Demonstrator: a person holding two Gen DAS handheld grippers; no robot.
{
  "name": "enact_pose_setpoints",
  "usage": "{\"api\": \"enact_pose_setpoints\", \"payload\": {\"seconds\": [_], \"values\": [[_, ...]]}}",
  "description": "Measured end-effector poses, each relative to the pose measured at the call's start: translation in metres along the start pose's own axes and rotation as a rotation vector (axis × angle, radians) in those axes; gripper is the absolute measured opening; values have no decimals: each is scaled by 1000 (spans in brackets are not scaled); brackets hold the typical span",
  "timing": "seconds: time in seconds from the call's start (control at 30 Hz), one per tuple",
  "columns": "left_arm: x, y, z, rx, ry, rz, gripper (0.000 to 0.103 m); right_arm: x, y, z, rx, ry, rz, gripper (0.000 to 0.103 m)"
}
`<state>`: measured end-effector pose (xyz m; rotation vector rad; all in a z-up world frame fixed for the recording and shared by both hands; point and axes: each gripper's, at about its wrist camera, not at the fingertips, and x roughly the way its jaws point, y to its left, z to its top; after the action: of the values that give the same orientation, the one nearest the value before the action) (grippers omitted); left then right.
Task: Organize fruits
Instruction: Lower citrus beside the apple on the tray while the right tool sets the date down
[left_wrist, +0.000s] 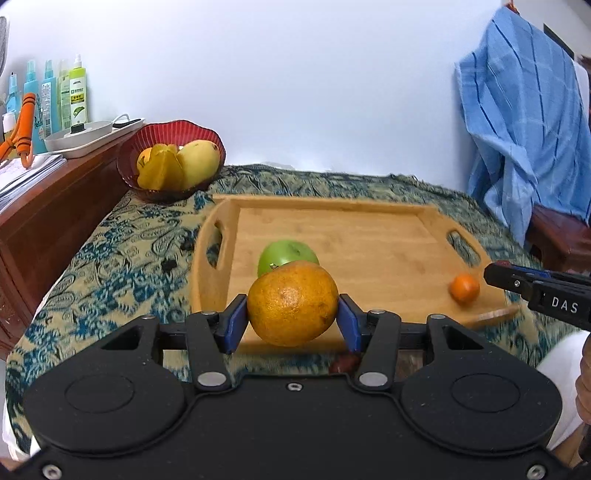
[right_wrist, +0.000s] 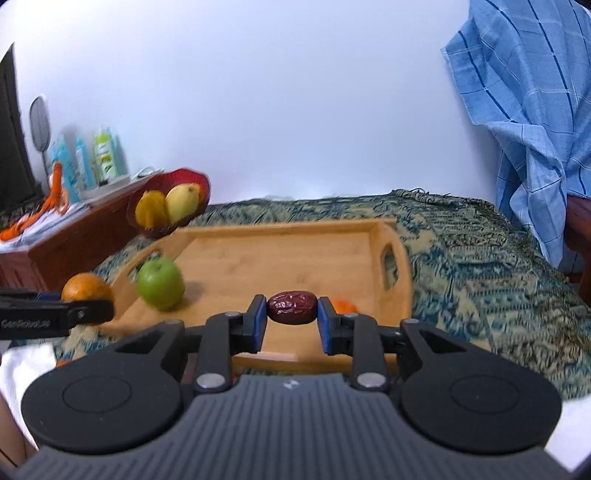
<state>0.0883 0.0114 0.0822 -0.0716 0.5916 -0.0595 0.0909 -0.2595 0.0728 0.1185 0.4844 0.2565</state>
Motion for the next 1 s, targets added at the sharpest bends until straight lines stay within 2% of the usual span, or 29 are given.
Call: {"api": "enact_pose_setpoints", "payload": {"seconds": [0.23,0.5,0.73,1.0], "values": [[25,15,43,-36,-14,27,49,41,-29,34,39,45,-16,33],[81,22,75,-65,64,34,49,86,-45,43,49,132,-41,33],[125,20,79,-94,132,55,49,111,-40,40,24,185,-43,33],[148,16,75,-74,171,66,49,124,-34,38,11,208,-73,33]]}}
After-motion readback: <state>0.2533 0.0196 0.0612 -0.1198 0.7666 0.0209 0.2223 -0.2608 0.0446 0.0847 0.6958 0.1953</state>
